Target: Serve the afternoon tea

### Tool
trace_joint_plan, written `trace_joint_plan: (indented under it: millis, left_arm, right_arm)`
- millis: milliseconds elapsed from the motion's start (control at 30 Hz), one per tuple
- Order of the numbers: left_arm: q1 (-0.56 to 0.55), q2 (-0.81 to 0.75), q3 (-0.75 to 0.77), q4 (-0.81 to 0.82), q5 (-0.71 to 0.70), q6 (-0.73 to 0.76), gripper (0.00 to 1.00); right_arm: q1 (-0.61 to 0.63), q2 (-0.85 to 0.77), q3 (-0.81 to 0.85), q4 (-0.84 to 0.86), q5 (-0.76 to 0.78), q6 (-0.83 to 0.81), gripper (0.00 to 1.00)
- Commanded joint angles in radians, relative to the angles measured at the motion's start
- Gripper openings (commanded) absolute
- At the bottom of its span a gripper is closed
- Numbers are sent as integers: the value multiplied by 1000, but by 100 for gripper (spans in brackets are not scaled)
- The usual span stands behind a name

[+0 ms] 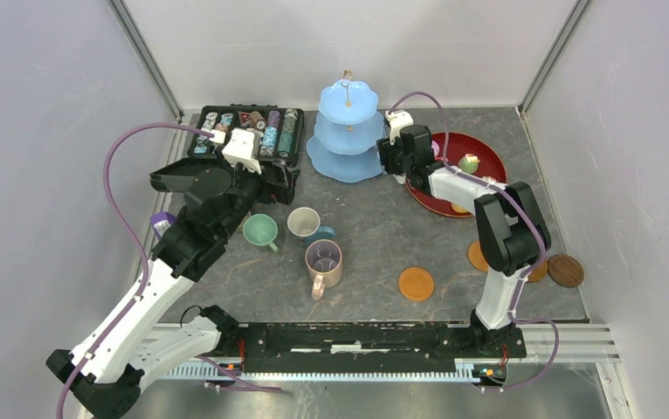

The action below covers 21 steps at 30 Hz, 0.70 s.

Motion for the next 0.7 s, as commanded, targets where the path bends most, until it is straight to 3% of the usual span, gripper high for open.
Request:
trace_joint_plan:
  millis: [0, 667]
  left_arm:
    - [-3, 4, -3, 36, -8, 22, 100]
    - [-3, 24, -5, 37, -2, 28, 100]
  right_arm:
    - [2, -77, -31, 24, -10, 3, 62]
    - [2, -241, -198, 16, -125, 27, 62]
